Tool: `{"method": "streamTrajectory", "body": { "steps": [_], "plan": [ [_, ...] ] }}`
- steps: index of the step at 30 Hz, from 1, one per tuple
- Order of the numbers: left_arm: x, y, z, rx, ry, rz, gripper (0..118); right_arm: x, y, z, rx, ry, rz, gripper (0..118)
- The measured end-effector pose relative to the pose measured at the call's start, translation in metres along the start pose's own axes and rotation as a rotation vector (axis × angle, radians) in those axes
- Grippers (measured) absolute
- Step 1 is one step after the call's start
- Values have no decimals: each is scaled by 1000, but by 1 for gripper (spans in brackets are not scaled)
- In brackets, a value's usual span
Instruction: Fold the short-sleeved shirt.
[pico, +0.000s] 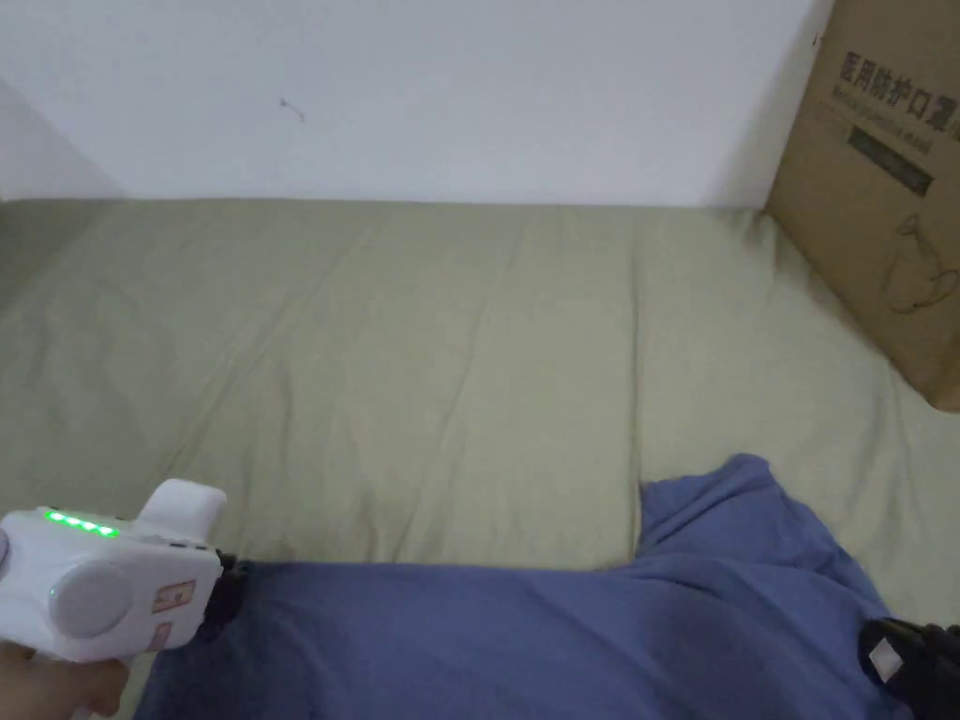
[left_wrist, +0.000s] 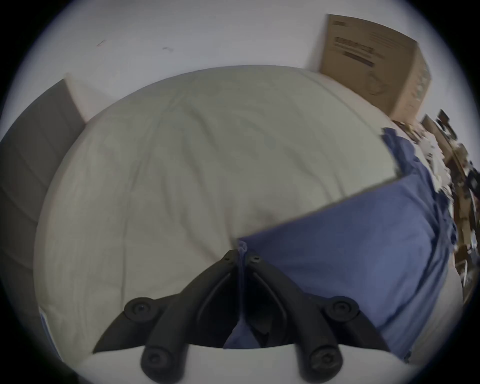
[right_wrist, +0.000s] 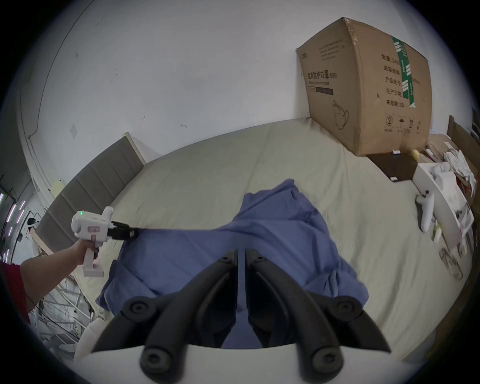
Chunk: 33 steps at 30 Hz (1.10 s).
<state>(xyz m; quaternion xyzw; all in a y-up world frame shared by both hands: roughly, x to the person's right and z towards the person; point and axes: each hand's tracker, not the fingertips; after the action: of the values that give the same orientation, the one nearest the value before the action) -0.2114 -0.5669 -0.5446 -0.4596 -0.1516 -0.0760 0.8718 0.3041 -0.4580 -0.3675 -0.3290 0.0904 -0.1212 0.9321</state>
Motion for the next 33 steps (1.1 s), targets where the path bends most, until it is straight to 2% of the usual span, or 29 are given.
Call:
{"method": "streamTrajectory", "body": {
  "steps": [2, 3, 5, 6, 8, 11, 13, 15, 16, 18, 19, 20, 21, 22, 27, 28, 33],
  "plan": [
    [4, 0, 5, -8, -35, 24, 3, 13, 25, -19, 3, 3, 8, 6],
    [5, 0, 9, 1, -20, 27, 3, 20, 38, -31, 0, -9, 9, 12],
    [2, 2, 22, 54, 14, 58, 3, 49, 70, -74, -107, -27, -11, 16],
    [-1, 3, 29, 85, -2, 88, 3, 60, 82, -94, -172, -23, -29, 34],
    [-1, 4, 48, 139, 8, 121, 3, 93, 102, -147, -298, -92, -105, 112],
    [-3, 5, 67, 172, 11, 134, 3, 122, 117, -182, -311, -230, -161, 116],
    [-4, 1, 73, 175, -1, 150, 3, 135, 116, -225, -439, -245, -189, 116],
    [-3, 0, 75, 162, -13, 163, 3, 144, 111, -249, -538, -277, -181, 114],
    [-3, -1, 75, 157, -16, 170, 3, 136, 110, -259, -565, -290, -149, 109],
    [-3, -5, 72, 143, -9, 166, 3, 126, 106, -266, -606, -310, -56, 84],
    [-3, -2, 69, 132, 0, 160, 3, 117, 105, -262, -593, -356, 44, 77],
    [-4, -3, 67, 123, 2, 156, 3, 110, 107, -257, -575, -301, 74, 55],
    [-4, -5, 66, 119, 2, 155, 3, 107, 111, -252, -571, -260, 75, 10],
    [-4, -5, 65, 116, 2, 157, 3, 104, 115, -245, -556, -211, 66, 0],
    [-8, -7, 63, 127, -5, 250, 3, 105, 135, -201, -399, -119, -47, 0],
    [-9, -6, 65, 136, -9, 267, 3, 92, 140, -186, -354, -130, -57, 0],
    [-10, 7, 80, 227, 52, 276, 3, 85, 153, -150, -182, -188, -99, 0]
  ]
}}
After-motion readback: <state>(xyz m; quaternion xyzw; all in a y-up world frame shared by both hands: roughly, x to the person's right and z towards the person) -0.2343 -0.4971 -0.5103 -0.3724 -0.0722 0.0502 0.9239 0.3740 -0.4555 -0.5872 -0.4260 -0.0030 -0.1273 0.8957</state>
